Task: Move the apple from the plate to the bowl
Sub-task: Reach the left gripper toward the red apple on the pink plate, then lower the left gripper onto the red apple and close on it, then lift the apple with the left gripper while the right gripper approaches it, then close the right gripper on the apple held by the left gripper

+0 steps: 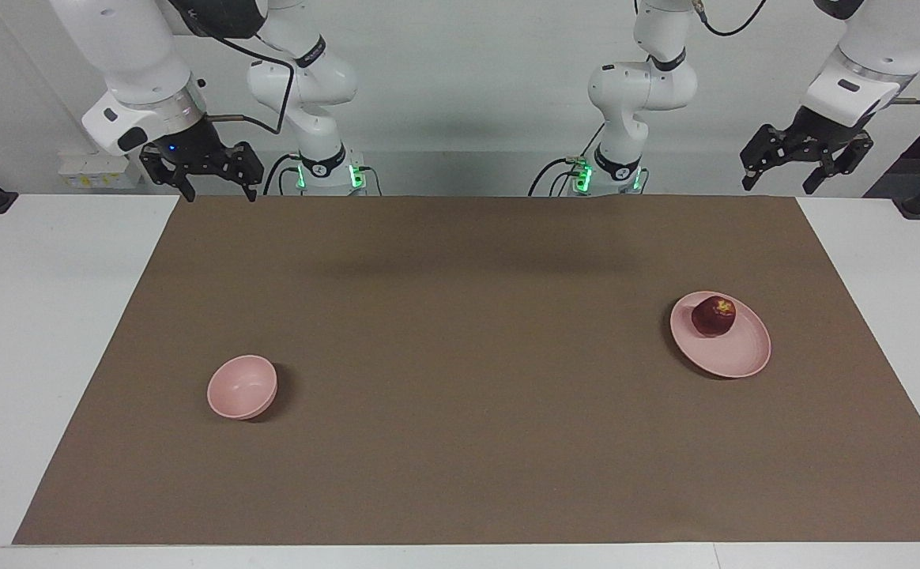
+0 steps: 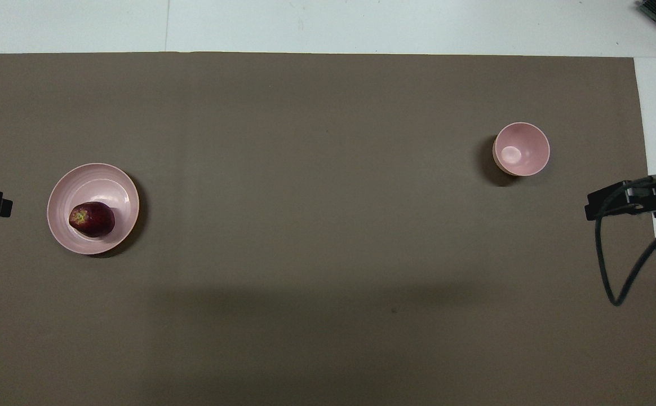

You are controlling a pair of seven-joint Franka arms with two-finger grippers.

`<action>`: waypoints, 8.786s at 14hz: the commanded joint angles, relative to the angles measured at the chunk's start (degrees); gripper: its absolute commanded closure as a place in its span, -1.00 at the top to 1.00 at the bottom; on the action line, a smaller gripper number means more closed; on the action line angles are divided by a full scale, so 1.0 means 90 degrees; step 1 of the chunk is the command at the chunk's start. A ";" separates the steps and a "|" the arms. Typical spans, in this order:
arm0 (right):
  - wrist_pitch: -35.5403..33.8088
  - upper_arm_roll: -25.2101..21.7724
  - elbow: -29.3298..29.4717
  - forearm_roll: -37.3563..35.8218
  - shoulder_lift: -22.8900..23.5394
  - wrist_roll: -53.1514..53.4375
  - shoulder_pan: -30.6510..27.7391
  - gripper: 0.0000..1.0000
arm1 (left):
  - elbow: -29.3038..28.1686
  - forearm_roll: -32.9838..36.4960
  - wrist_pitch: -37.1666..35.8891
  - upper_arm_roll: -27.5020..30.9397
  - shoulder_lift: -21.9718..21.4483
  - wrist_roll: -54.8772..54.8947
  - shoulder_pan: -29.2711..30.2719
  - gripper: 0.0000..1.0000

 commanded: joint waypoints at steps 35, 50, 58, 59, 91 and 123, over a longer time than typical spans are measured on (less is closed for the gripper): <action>-0.0128 0.0022 0.0035 0.0095 -0.0006 -0.0037 -0.0057 1.00 | -0.2980 0.0019 0.3289 -0.0039 -0.0179 0.0421 0.0107 1.00; -0.0020 0.0022 0.0045 0.0095 0.0014 -0.0008 -0.0057 1.00 | -0.4368 0.0019 0.6103 0.0020 0.0964 0.0675 0.0499 1.00; 0.0263 0.0012 -0.0072 0.0434 0.0004 0.0539 -0.0145 1.00 | -0.4506 0.0019 0.6191 0.0020 0.0964 0.0675 0.0499 0.01; 0.0186 0.0012 -0.0111 0.0630 0.0033 0.0762 -0.0203 1.00 | -0.4428 0.0019 0.6269 0.0020 0.1003 0.0675 0.0499 -0.37; 0.3523 0.0100 -0.2172 0.7202 0.1224 0.6310 0.1378 1.00 | -0.3724 -0.7324 0.7440 -0.3573 0.0466 0.0265 0.0264 -1.00; 0.3671 0.0080 -0.1908 0.8737 0.1791 0.5940 0.1926 -1.00 | -0.3685 -0.7882 0.8008 -0.4434 0.0301 0.0206 0.0284 1.00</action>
